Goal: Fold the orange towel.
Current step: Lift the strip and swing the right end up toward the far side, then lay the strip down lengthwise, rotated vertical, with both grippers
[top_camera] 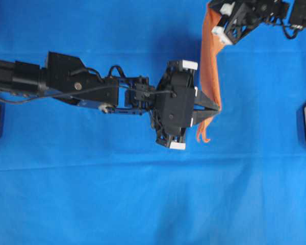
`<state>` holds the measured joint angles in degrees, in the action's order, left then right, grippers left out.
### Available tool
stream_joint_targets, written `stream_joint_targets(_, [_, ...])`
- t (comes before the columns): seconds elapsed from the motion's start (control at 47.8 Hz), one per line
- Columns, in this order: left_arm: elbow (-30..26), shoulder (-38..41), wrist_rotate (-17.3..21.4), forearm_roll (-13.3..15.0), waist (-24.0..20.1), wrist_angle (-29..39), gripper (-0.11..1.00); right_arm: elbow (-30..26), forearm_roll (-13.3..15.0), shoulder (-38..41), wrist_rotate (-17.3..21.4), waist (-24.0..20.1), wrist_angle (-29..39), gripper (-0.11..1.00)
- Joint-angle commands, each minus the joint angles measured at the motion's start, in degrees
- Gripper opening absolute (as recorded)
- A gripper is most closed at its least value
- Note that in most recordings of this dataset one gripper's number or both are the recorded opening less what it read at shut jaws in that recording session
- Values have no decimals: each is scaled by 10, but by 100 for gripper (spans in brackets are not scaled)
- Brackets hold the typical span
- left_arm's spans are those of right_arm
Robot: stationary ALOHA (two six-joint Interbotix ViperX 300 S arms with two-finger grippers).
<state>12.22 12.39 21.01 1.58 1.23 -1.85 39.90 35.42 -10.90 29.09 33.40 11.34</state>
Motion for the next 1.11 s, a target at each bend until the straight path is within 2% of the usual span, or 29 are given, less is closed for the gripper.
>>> stream_joint_targets(0.0, [-18, -11, 3, 0, 27, -5, 1, -22, 4, -2, -4, 9, 2, 2])
stream_joint_targets(0.167, [-22, -7, 3, 0, 27, -10, 1, -15, 4, -6, -5, 9, 4, 2])
stream_joint_targets(0.314, [-47, 16, 2, 0, 30, -28, 1, 2, 5, -27, -9, 11, 11, 2])
stream_joint_targets(0.649, [-189, 119, 9, -1, 36, -30, 1, 69, 13, -117, -11, 30, 41, 2])
stream_joint_targets(0.774, [-219, 142, 6, 0, 40, -26, 1, 80, 13, -128, -11, 29, 45, 2])
stream_joint_targets(0.921, [-210, 140, -17, 0, 40, -11, 1, 76, 13, -110, -11, 24, 31, 2])
stream_joint_targets(1.088, [-148, 117, -40, 0, 38, -8, 1, 54, 14, -47, -12, 7, -33, 2])
